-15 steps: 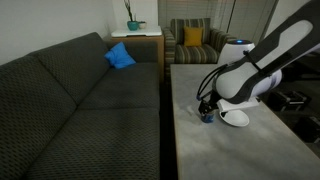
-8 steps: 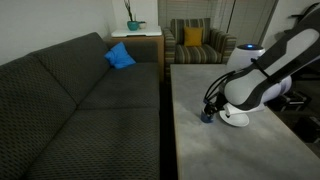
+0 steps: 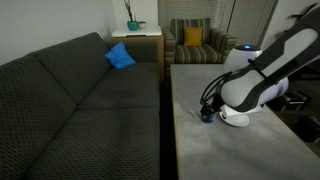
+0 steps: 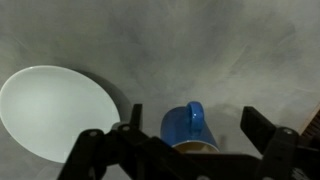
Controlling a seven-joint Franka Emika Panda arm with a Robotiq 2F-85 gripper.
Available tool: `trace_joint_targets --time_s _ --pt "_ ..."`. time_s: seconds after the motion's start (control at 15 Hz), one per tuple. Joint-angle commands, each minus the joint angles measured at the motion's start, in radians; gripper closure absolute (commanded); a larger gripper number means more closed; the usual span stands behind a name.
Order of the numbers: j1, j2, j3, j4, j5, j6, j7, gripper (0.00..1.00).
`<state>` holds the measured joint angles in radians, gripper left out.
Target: Put the blue mug on top of the white plate
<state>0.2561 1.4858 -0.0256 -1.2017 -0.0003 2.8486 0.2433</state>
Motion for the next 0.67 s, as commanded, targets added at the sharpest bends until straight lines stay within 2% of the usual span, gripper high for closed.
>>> trace_joint_targets --time_s 0.0,0.07,0.13,0.27,0.33,0.4,0.47,0.6 --pt "-0.005 0.0 0.007 -0.012 0.001 0.01 -0.03 0.0" --pt "-0.006 0.0 0.007 -0.012 0.001 0.012 -0.032 0.25" --pt "-0.006 0.0 0.007 -0.011 0.002 0.014 -0.031 0.26" --pt "-0.002 0.0 0.003 -0.015 0.004 0.028 -0.022 0.19" --pt "-0.001 0.0 0.003 -0.016 0.005 0.032 -0.021 0.2" --pt "0.001 0.0 0.001 -0.017 0.005 0.034 -0.019 0.44" --pt "0.002 0.0 0.001 -0.017 0.004 0.035 -0.019 0.47" --pt "0.004 0.0 -0.001 -0.018 0.004 0.04 -0.018 0.61"
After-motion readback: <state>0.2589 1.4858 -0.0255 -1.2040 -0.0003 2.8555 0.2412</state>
